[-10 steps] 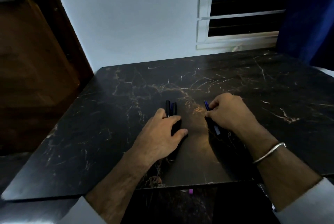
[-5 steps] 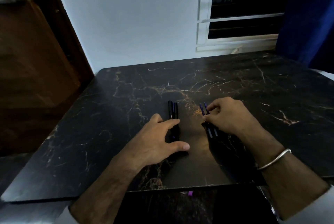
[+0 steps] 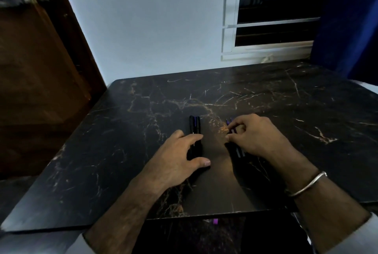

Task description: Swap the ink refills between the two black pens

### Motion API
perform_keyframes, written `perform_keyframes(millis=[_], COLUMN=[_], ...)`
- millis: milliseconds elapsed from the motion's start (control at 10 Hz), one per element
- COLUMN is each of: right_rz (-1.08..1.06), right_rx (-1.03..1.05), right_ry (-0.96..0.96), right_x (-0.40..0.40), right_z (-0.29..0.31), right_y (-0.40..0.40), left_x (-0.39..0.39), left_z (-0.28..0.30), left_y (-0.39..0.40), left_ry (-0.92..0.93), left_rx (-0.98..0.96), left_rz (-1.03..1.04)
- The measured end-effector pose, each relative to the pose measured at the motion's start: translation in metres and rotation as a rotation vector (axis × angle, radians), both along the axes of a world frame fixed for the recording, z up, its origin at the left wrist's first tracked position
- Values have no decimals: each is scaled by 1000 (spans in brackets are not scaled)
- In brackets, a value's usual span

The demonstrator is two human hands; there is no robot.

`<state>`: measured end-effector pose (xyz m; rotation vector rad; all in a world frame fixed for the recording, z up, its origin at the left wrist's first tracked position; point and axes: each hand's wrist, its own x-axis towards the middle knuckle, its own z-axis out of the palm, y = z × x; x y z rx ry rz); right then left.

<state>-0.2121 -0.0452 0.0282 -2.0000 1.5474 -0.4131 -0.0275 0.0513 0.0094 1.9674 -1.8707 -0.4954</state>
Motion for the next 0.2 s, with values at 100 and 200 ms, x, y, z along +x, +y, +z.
perform_keyframes(millis=[100,200], right_rz=[-13,-16], right_rx=[9,-27], right_ry=[-3,-6], right_x=[-1,-3], right_z=[-2,-1], right_y=[-2,1], left_x=[0,0], left_z=[-1,1], left_y=[0,2], left_ry=[16,33], left_rx=[-5,-5], left_rz=[-6,-11])
